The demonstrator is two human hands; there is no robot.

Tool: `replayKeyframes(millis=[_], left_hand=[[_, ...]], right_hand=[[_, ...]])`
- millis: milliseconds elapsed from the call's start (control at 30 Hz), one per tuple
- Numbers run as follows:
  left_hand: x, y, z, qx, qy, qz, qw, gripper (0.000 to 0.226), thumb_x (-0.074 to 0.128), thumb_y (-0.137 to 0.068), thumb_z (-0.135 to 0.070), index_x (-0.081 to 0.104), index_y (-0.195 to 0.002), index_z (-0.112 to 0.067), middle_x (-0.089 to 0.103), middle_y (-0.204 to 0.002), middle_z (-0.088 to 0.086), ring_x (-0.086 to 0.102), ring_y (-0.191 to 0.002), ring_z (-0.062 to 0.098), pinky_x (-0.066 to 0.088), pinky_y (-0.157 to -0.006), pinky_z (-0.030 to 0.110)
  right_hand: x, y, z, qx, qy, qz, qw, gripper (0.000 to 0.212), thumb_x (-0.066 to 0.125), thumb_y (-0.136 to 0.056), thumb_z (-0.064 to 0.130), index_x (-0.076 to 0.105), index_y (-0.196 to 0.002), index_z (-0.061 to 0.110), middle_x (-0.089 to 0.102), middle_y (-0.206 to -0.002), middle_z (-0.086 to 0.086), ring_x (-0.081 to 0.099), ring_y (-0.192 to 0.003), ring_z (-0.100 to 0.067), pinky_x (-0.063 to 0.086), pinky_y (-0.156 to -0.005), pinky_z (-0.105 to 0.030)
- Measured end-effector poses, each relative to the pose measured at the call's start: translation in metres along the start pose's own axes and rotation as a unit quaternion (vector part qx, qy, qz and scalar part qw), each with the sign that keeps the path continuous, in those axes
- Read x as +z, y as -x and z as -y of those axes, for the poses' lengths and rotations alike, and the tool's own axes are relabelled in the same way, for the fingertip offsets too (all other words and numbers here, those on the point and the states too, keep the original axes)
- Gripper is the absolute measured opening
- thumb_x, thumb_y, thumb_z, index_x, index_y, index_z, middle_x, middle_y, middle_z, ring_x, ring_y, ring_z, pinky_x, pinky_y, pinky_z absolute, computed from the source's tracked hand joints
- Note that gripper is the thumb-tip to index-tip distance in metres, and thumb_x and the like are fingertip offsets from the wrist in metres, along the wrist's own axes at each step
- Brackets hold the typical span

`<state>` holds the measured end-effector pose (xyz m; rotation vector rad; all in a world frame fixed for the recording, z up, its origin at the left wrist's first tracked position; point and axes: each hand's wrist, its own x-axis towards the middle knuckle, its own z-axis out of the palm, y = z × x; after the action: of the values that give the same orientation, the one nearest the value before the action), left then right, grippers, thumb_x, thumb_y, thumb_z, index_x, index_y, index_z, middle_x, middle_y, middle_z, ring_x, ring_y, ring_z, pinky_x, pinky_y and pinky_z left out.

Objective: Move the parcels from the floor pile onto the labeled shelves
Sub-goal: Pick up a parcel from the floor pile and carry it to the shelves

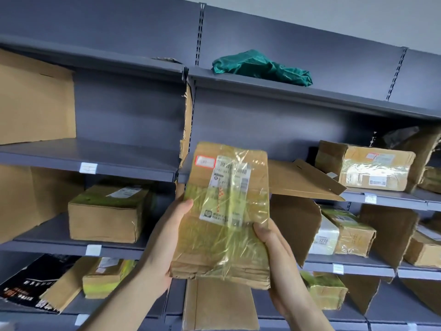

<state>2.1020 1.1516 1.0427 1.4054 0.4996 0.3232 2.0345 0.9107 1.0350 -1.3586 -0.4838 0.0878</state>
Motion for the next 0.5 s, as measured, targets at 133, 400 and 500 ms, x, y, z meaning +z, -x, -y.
replayKeyframes(millis=[133,400,500], left_hand=[[-0.012,0.083,-0.043,0.214,0.021,0.056,0.975,0.042,0.053,-0.098,-0.023,0.051,-0.139,-0.018,0.058,-0.140,-0.004,0.053,-0.128,0.011,0.039,-0.087,0.021],[0.011,0.100,-0.087,0.255,0.064,0.155,0.952,0.052,0.066,-0.087,-0.044,0.051,-0.136,-0.040,0.065,-0.123,-0.021,0.060,-0.117,0.003,0.041,-0.110,0.043],[0.022,0.071,-0.092,0.245,0.058,0.144,0.957,0.057,0.073,-0.082,-0.041,0.051,-0.134,-0.036,0.065,-0.125,-0.012,0.061,-0.116,0.009,0.042,-0.110,0.046]], right_hand=[[0.010,-0.011,0.041,-0.137,0.049,0.009,0.989,0.032,0.051,-0.100,0.028,0.068,-0.125,0.038,0.071,-0.128,0.005,0.064,-0.123,-0.016,0.046,-0.106,-0.046],[-0.007,-0.086,0.062,-0.157,0.069,0.021,0.985,0.030,0.049,-0.105,0.026,0.066,-0.129,0.029,0.070,-0.129,-0.003,0.065,-0.122,-0.028,0.042,-0.111,-0.060],[-0.015,-0.113,0.058,-0.140,0.083,0.036,0.986,0.030,0.049,-0.106,0.024,0.066,-0.130,0.028,0.071,-0.129,-0.001,0.066,-0.122,-0.025,0.046,-0.110,-0.053]])
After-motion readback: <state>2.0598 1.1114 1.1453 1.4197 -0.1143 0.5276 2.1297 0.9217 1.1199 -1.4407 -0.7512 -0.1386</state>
